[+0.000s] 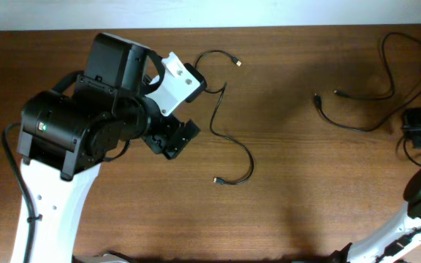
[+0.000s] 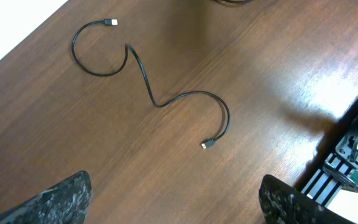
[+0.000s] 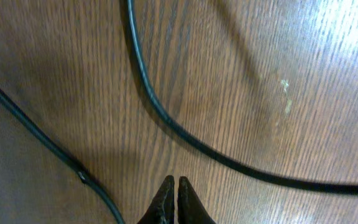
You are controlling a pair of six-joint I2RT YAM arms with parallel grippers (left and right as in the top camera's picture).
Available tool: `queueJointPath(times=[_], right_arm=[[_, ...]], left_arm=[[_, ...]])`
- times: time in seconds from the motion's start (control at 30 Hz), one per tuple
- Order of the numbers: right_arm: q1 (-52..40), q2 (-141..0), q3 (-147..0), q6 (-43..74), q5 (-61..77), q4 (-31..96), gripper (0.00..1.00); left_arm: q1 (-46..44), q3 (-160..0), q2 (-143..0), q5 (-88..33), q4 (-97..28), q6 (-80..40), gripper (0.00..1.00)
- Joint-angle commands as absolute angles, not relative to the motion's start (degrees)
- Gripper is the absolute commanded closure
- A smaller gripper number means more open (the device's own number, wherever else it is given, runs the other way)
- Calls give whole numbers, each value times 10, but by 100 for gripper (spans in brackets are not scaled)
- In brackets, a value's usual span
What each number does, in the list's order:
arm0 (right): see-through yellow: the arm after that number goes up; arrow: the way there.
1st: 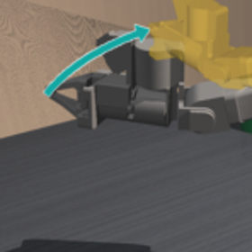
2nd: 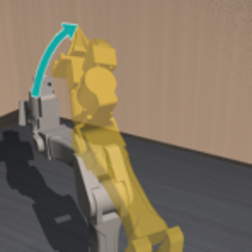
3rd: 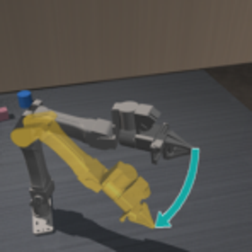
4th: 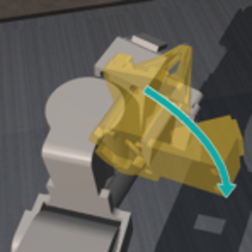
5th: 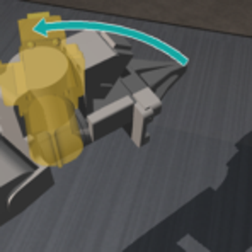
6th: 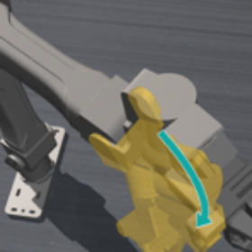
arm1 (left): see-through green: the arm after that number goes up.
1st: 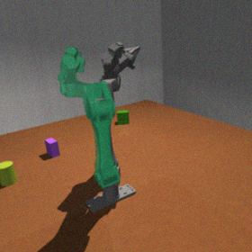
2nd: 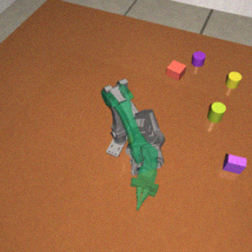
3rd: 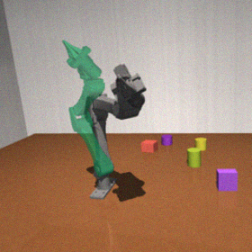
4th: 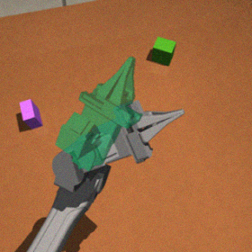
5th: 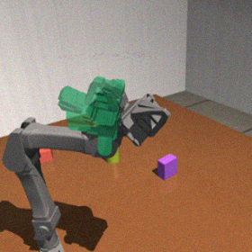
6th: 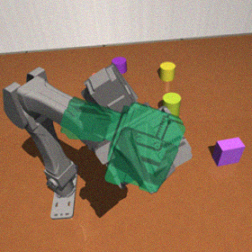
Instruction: Untangle cables
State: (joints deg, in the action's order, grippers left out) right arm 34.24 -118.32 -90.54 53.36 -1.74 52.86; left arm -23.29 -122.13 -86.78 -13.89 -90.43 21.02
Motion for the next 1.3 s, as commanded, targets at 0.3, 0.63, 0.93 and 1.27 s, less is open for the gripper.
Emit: queueJointPath(times=[0.3,0.63,0.93,1.27], right_arm=[[225,-1181,-912,527,190,538,1],[147,-1183,-883,757,-16,618,1],[146,-1251,-882,715,-52,582,48],[389,-1257,-954,597,-23,609,96]], left_arm=[[-232,-1220,-872,-155,-908,211,14],[-232,-1220,-872,-154,-913,211,14],[-232,-1220,-872,-157,-916,211,14],[-232,-1220,-873,-157,-916,211,14]])
